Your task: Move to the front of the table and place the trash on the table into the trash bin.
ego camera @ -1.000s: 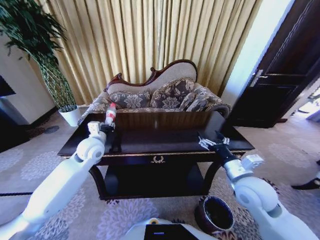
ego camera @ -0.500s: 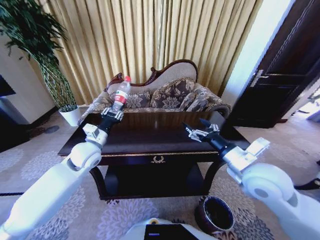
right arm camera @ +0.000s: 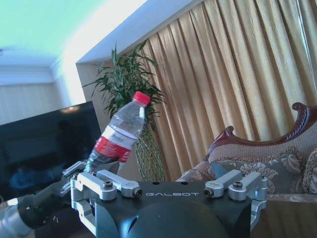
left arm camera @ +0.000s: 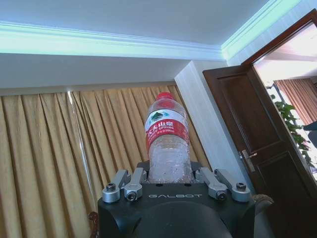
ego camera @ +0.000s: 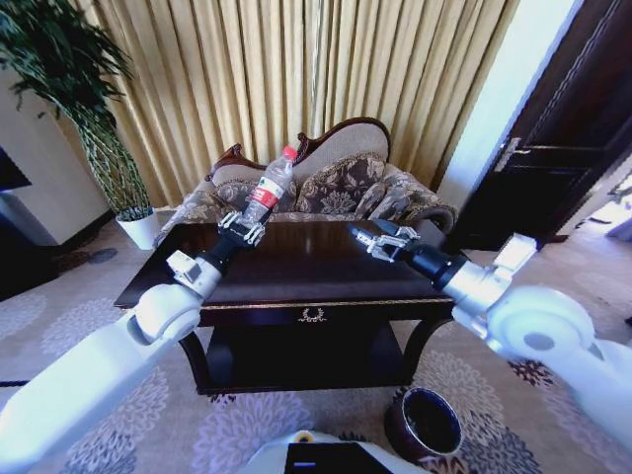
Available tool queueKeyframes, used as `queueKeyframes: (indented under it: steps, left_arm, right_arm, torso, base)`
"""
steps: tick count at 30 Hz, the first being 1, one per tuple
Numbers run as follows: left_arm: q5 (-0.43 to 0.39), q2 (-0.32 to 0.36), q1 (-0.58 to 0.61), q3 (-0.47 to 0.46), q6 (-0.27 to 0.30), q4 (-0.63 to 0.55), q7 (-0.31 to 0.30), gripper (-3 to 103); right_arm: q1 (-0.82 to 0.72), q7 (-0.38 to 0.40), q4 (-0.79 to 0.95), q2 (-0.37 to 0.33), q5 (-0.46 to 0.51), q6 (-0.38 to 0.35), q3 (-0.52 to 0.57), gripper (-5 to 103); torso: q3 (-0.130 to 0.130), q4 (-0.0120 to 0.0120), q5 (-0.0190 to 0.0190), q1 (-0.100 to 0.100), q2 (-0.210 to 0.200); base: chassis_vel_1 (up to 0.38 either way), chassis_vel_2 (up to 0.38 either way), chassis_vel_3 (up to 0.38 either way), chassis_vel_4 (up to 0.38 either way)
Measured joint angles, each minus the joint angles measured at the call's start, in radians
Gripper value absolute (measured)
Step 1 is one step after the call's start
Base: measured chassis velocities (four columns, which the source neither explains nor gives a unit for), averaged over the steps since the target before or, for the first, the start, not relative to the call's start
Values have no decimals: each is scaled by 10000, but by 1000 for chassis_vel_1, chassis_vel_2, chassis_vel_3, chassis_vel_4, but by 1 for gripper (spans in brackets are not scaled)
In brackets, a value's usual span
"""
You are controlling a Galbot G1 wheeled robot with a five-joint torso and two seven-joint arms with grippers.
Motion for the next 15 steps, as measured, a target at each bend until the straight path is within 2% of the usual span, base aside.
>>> queueKeyframes:
  steps: [3, 4, 6, 9, 12, 15]
  left_arm:
    - [-289, 15, -1131, 708, 23, 317, -67, 37]
    - [-289, 15, -1131, 708, 23, 317, -67, 37]
    - [-421, -12, -1626, 1105, 85, 434, -129, 37]
    - [-472, -33, -1874, 1375, 111, 504, -165, 37]
    - [-497, -168, -2213, 1851, 136, 640, -180, 37]
    - [-528, -272, -2439, 2196, 156, 697, -244, 37]
  right_arm:
    - [1789, -42, -1070, 105, 103, -46, -1551, 100]
    - [1789, -42, -1070, 105, 103, -46, -1551, 100]
    - [2818, -120, -1581, 366, 102, -139, -2452, 100]
    - [3499, -195, -1841, 619, 93, -182, -3041, 100]
    - [4723, -223, -2186, 1251, 65, -266, -4020, 100]
    - [5224, -235, -2307, 1611, 49, -319, -4431, 100]
  torso:
    - [2, 0, 2, 1, -1]
    - [2, 0, 2, 1, -1]
    - [3, -2, 2, 2, -3]
    - [2, 0, 1, 2, -2]
    - [1, 2, -2, 0, -1]
    - [2, 4, -3, 2, -2]
  base:
    - [0, 0, 0, 0]
    - [0, 0, 0, 0]
    - [0, 0, 0, 0]
    - [0, 0, 0, 0]
    - [0, 0, 0, 0]
    - [0, 0, 0, 0]
